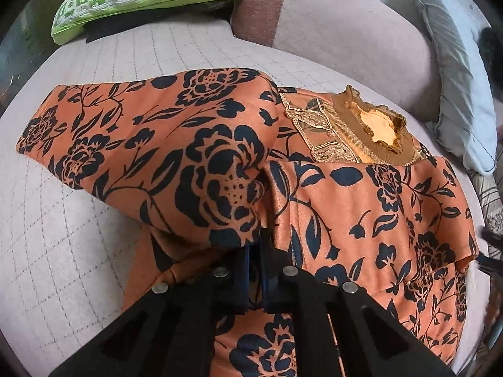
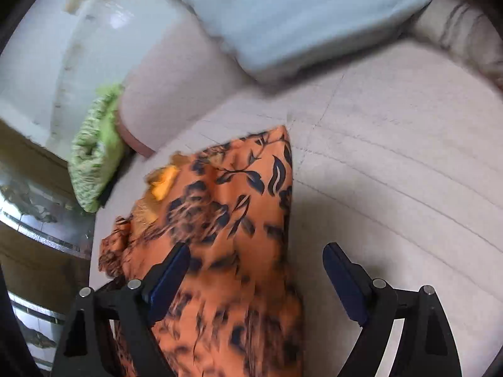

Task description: Fold small clothes

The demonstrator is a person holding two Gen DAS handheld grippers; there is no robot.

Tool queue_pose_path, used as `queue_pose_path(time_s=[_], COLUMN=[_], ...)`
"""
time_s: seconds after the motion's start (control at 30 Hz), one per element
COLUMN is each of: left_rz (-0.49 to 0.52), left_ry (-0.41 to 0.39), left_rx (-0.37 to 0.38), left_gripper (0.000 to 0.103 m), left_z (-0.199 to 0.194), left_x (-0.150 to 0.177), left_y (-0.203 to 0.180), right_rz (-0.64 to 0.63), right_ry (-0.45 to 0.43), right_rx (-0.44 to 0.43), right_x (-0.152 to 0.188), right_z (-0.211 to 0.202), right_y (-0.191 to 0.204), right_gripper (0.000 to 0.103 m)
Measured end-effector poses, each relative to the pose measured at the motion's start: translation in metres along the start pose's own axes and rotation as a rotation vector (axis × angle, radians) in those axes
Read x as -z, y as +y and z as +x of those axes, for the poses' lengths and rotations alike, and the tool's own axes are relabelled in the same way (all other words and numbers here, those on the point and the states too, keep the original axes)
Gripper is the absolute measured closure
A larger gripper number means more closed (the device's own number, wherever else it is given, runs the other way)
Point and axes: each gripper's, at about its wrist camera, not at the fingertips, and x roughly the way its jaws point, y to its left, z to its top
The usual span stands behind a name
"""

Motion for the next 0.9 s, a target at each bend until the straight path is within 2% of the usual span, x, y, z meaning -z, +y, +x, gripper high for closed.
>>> queue_pose_path(time_s=[0.07,0.1,0.13,0.17,0.23,0.27,0.3,0.33,0.37,0.4,0.47,0.5,0.53,0.6,0.63,0.67,0.7,0.77,0.8,0.83,0.9], left_rz=[0.021,0.032,0.038,0.044,0.054,0.052,0.045,0.042,0.046,0.053,0.036,0.016,-0.005,-0.051,-0.061,-0.052,-0.018,0.034,0.026,0.005,-0.002], left_ry=[-0.006,-0.009,-0.01,-0.012,-0.02,-0.023,-0.024,-0.028,-0.038,-0.046,-0.034,-0.025,-0.025,-0.043,-0.052,-0.057,-0.057,-0.066,-0.064,-0.042,0.004], left_rx=[-0.003,-0.002,-0.001,0.002,0.006,0.011,0.019,0.023,0.023,0.028,0.063,0.09,0.113,0.17,0.187,0.192,0.173,0.067,-0.003,-0.041,-0.065], left_gripper=[0.096,0.096,0.096,0.096,0.096,0.095,0.094,0.092,0.09,0.087,0.081,0.08,0.078,0.067,0.058,0.053,0.052,0.052,0.052,0.052,0.052], left_z=[0.0,-0.001,-0.001,0.0,0.002,0.0,-0.002,-0.004,-0.007,-0.009,-0.012,-0.016,-0.022,-0.034,-0.038,-0.04,-0.04,-0.033,-0.027,-0.02,-0.007], left_x=[0.0,0.001,0.0,0.0,-0.001,0.0,0.001,0.003,0.004,0.004,0.003,0.003,0.004,0.01,0.013,0.014,0.014,0.011,0.008,0.006,0.001], left_y=[0.0,0.001,0.0,0.0,-0.002,-0.002,-0.002,-0.004,-0.005,-0.006,-0.002,0.003,0.007,0.013,0.014,0.009,0.002,-0.008,-0.009,-0.009,-0.012], right_rz=[0.015,-0.026,-0.073,-0.13,-0.285,-0.296,-0.271,-0.253,-0.261,-0.26,-0.16,-0.136,-0.133,-0.178,-0.177,-0.171,-0.17,-0.202,-0.21,-0.212,-0.212], right_ry=[0.08,0.098,0.093,0.06,-0.053,-0.078,-0.025,0.022,0.015,-0.007,-0.029,-0.034,-0.063,-0.175,-0.197,-0.235,-0.251,-0.256,-0.249,-0.236,-0.197], right_rx=[0.0,0.04,0.098,0.145,0.298,0.321,0.318,0.327,0.342,0.324,0.25,0.265,0.299,0.292,0.265,0.19,0.146,0.072,0.058,0.044,0.005], right_x=[-0.007,-0.007,-0.005,-0.004,0.0,0.0,-0.001,0.0,0.004,0.006,0.007,0.007,0.009,0.019,0.024,0.035,0.044,0.068,0.079,0.089,0.109], right_z=[0.033,0.042,0.043,0.036,0.013,0.005,0.013,0.024,0.031,0.029,0.018,0.012,0.002,-0.033,-0.043,-0.06,-0.067,-0.071,-0.068,-0.064,-0.055], right_y=[0.0,0.006,0.014,0.024,0.045,0.043,0.034,0.024,0.015,0.011,-0.002,-0.003,-0.001,0.014,0.019,0.028,0.031,0.045,0.049,0.052,0.052], right_gripper=[0.047,0.089,0.094,0.094,0.094,0.094,0.094,0.089,0.086,0.082,0.07,0.059,0.053,0.053,0.048,0.044,0.037,0.036,0.036,0.036,0.036])
